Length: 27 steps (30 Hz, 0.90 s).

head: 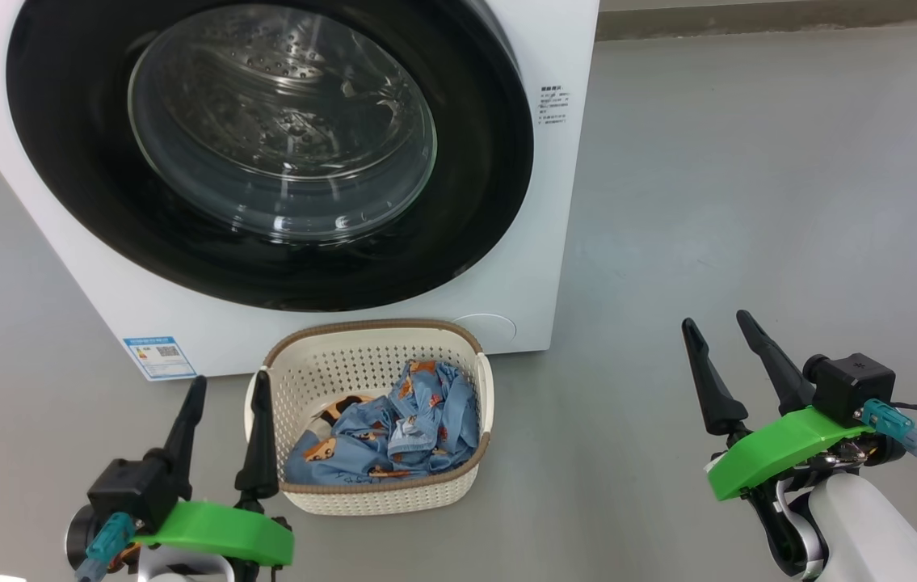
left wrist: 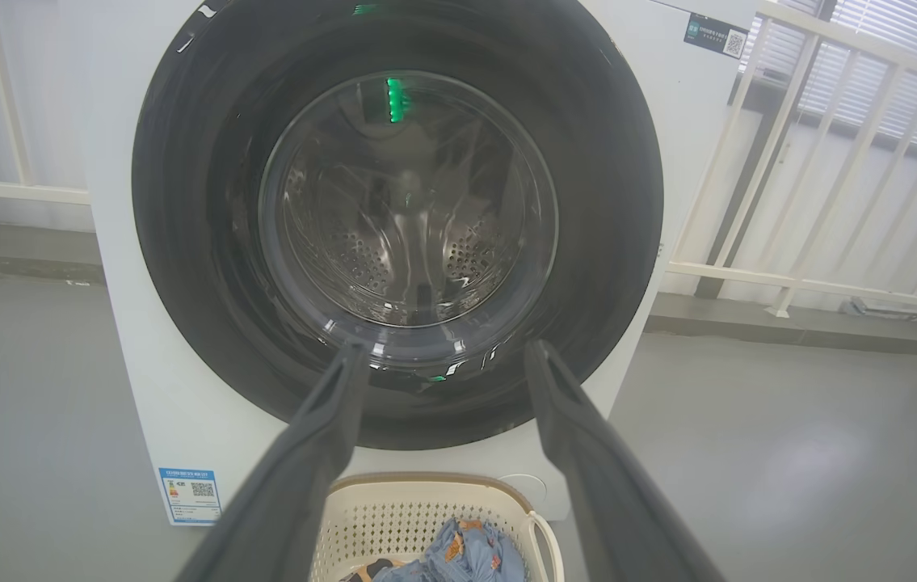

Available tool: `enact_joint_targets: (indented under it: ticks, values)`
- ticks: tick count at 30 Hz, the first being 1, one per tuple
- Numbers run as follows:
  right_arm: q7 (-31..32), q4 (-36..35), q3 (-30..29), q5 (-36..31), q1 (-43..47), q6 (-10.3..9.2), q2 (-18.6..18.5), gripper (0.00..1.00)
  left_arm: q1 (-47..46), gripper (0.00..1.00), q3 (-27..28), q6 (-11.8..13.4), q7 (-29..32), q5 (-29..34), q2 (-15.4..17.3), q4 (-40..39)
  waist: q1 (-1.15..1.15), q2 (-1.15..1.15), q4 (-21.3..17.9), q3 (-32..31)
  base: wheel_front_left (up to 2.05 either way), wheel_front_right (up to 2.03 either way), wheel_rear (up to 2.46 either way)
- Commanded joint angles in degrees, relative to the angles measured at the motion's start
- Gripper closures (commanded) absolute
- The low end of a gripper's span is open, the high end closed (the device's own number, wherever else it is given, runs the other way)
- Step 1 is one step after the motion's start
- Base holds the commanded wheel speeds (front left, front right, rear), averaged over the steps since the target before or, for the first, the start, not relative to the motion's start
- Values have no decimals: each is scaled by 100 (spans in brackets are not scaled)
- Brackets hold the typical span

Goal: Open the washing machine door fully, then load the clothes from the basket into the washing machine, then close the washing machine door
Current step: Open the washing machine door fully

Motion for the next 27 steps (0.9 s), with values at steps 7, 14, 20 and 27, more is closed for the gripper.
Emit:
enact_joint_targets:
  ticks: [7,14,20,27]
  values:
    - [-71,-112,109,47,-209,33,-51,0,-208,0,179,-12,-54,-17,57,-123,0,0,21,-14,0,0,0]
    - [-71,-104,118,66,-215,33,-75,0,-198,0,172,-5,-54,-19,56,-116,0,0,42,-4,0,0,0]
    - [-71,-95,100,113,-226,33,-97,0,-175,0,191,-5,-54,-13,56,-107,0,0,38,13,0,0,0]
    - [-71,-163,26,128,-265,33,-115,0,-171,0,170,-19,-54,-7,56,-102,0,0,51,101,0,0,0]
